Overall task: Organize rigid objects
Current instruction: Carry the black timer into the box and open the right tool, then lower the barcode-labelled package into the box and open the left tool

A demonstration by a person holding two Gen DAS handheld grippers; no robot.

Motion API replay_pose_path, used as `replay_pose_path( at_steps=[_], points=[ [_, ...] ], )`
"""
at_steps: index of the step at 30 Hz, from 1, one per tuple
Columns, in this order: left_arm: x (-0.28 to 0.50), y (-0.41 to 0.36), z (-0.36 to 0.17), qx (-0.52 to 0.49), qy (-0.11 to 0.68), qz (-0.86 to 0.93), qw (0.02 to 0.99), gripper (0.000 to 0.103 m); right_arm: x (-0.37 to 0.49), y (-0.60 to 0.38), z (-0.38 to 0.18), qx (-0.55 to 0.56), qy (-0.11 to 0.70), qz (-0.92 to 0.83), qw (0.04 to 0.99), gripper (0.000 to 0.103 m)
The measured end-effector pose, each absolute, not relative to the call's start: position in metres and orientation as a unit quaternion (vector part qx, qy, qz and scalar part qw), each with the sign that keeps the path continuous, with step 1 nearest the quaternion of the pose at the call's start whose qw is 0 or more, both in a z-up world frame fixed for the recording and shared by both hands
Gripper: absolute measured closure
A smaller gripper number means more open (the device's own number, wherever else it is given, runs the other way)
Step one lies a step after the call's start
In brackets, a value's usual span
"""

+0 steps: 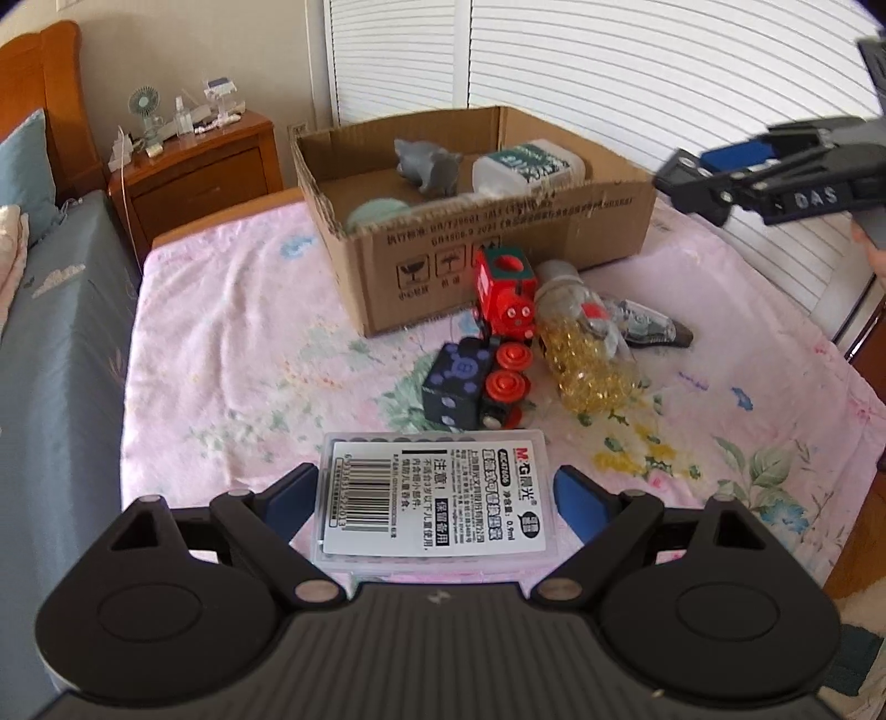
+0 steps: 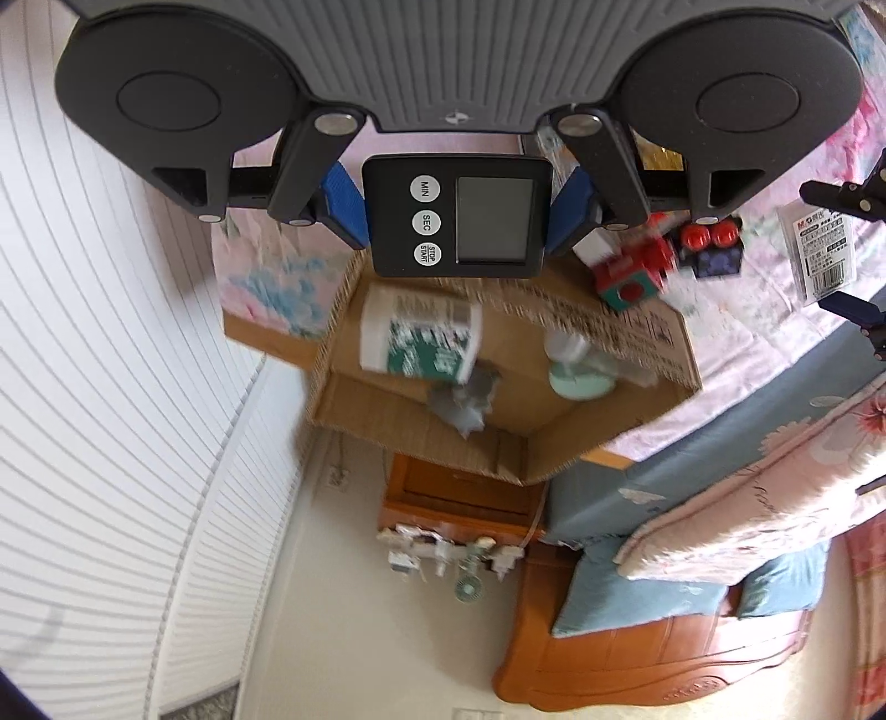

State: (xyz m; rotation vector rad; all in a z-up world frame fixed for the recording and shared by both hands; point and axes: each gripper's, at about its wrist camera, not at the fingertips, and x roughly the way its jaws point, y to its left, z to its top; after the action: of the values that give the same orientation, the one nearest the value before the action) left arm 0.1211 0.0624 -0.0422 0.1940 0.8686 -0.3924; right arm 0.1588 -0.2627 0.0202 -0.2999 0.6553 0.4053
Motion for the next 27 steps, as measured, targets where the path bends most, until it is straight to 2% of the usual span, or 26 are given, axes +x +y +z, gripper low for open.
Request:
replay_pose_path(
  at_steps=[7,16,17,18,21,27],
  points=[
    [0.129,0.072,-0.024,0.095,0.403,-0.186,0.891,0.013,0.199,-0.238,0.029,-0.147,0.316,0.213,0.913,0.029],
    [0.145,0.076,-0.008,0.109,0.383,-0.173,0.901,0.013,0.241,-0.213,0.009,-0.136,0.348,0.212,0.903,0.029],
    [0.147,0.076,-0.006,0.111,0.382,-0.173,0.901,0.013,0.241,-0.213,0.008,-0.132,0.348,0.214,0.903,0.023],
    [0.149,0.075,-0.005,0.113,0.380,-0.173,0.902,0.013,0.241,-0.213,0.007,-0.128,0.347,0.216,0.904,0.013],
    [0.154,0.072,-0.001,0.118,0.372,-0.175,0.904,0.013,0.235,-0.215,0.008,-0.117,0.341,0.218,0.907,0.000],
    [0.167,0.062,0.008,0.123,0.361,-0.182,0.906,0.013,0.224,-0.219,0.012,-0.098,0.360,0.199,0.906,0.000]
  ],
)
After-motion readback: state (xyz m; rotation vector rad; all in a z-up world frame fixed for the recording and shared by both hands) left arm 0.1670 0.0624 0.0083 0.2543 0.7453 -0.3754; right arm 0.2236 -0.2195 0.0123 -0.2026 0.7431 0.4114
